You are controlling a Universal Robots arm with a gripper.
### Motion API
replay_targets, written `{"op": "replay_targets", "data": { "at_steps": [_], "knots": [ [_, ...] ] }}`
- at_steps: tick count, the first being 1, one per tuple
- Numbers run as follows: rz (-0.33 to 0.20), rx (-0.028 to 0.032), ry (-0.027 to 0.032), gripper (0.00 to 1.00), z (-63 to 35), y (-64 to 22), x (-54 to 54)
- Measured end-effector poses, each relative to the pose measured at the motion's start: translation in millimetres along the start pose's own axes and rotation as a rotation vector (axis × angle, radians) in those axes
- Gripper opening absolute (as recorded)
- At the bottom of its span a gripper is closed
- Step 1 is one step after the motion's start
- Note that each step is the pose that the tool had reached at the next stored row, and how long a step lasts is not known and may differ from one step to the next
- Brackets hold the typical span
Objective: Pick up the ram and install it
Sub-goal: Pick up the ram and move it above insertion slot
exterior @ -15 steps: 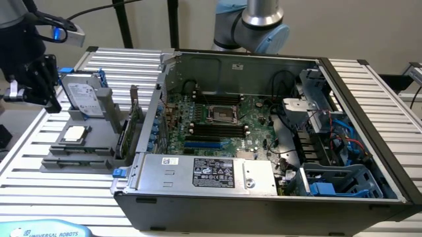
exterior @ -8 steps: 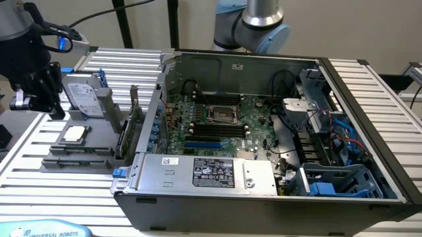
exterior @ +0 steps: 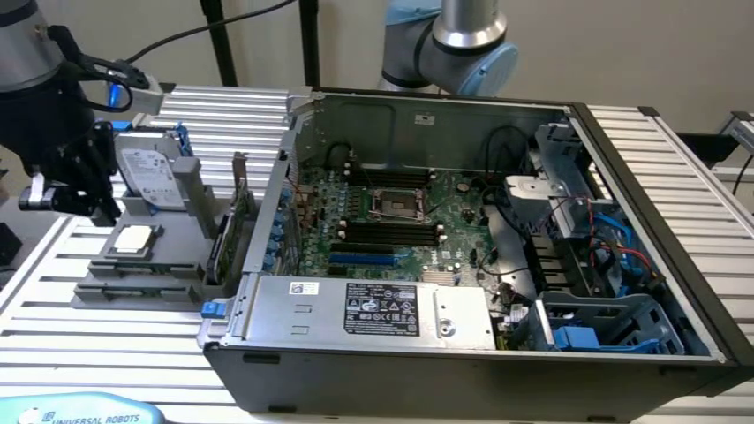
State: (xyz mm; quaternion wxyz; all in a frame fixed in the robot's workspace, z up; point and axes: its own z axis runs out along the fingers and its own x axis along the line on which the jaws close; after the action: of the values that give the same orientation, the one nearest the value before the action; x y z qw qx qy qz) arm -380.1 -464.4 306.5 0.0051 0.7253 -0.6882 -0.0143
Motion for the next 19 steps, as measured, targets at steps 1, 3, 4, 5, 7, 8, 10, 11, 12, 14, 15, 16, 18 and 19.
{"op": "replay_targets", "data": {
  "at_steps": [1,3,4,5,7,8,10,11,12,14,15,16,18,19],
  "knots": [
    [0.005,0.0001,-0.0001,0.24,1.6,0.0,0.5],
    [0.013,0.0002,-0.0003,0.30,4.9,-0.1,1.7],
    [0.016,0.0003,-0.0005,0.30,6.8,-0.3,2.4],
    [0.018,0.0004,-0.0006,0.36,8.6,-0.6,3.0],
    [0.023,0.0004,-0.0007,0.36,12.2,-1.2,4.3],
    [0.026,0.0004,-0.0007,0.36,14.0,-1.5,5.0],
    [0.031,0.0005,-0.0009,0.36,17.6,-1.9,6.3],
    [0.033,0.0005,-0.0009,0.36,19.3,-2.1,7.1],
    [0.036,0.0005,-0.0010,0.36,21.1,-2.2,8.1],
    [0.039,0.0005,-0.0010,0.36,24.8,-2.4,10.5],
    [0.041,0.0006,-0.0011,0.36,26.6,-2.4,12.0],
    [0.042,0.0006,-0.0011,0.36,28.5,-2.6,13.4],
    [0.043,0.0007,-0.0013,0.36,32.1,-2.8,15.9],
    [0.043,0.0007,-0.0013,0.36,33.8,-3.1,17.0]
  ]
}}
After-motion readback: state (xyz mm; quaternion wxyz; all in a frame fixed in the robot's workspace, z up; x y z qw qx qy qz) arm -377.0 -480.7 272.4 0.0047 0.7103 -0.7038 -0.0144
